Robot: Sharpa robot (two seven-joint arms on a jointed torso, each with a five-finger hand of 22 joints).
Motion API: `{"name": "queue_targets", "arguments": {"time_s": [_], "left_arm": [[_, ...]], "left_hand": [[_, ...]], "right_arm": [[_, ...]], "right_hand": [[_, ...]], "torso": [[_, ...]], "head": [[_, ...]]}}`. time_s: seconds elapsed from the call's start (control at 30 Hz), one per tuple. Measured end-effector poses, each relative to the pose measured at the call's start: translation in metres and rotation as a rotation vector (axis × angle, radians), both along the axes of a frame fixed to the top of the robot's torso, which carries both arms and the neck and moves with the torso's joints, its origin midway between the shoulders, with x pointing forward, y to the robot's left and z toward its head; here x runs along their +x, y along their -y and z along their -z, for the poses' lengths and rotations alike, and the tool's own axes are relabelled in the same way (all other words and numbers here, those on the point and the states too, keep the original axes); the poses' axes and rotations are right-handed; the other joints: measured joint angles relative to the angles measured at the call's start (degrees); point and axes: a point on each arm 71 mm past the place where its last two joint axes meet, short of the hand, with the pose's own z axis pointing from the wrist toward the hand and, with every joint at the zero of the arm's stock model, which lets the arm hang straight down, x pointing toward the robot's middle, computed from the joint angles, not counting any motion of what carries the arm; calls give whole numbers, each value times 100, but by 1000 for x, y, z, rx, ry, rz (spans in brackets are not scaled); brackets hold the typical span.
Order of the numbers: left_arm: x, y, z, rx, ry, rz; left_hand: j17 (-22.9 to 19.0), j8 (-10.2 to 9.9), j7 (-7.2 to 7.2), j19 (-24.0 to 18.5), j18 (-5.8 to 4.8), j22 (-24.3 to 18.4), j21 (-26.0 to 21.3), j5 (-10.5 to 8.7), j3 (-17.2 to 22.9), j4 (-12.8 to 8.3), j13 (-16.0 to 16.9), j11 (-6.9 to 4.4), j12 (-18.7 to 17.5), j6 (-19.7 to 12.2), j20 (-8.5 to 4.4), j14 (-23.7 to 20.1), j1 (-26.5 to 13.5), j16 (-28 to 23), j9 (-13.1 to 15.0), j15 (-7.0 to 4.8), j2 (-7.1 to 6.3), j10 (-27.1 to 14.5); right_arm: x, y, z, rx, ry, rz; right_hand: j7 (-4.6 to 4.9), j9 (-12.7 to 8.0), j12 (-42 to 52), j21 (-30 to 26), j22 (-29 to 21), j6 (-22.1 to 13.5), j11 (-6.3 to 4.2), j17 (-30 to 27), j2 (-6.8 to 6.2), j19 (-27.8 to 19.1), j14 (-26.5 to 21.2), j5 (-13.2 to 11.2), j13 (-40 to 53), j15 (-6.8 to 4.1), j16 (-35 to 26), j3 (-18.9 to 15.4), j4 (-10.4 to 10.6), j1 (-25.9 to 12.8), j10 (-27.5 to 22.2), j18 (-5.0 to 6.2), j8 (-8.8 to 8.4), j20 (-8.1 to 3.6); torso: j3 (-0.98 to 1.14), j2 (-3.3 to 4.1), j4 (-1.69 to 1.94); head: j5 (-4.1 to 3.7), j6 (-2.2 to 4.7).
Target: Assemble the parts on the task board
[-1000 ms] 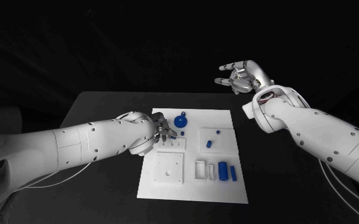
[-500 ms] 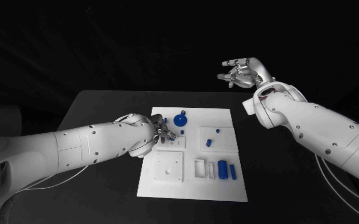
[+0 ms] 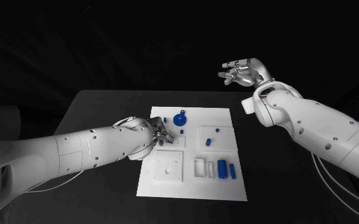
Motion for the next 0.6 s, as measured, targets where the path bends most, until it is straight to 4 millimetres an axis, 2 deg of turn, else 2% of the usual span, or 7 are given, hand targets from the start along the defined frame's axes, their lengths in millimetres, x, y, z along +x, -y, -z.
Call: {"name": "queue_targets", "arguments": {"time_s": [0.47,0.6], "left_arm": [[1,0,1,17,17,9],[1,0,1,19,19,11]], "left_hand": [[-5,-13,-3,20,0,43,-25,16,-1,-1,0,4,0,3,-21,0,-2,0,-9,1,-3,-2],[-5,-13,-3,51,-1,123,-133,16,-7,-8,0,5,-33,3,11,0,-8,-22,-26,2,-9,-3]], "right_arm": [[1,-1,1,22,-12,-5],[1,-1,1,25,-14,-4]], "right_hand": [[-19,-1,-5,114,-292,19,-1,-176,0,36,0,0,1,0,115,-23,-23,0,13,-1,0,-1],[1,-1,-5,114,-324,39,-21,-189,-1,36,0,0,1,0,115,-22,-23,0,34,-1,0,-1]], "torso": [[2,1,2],[2,1,2]], "head": [[-10,-4],[-9,-2]]}}
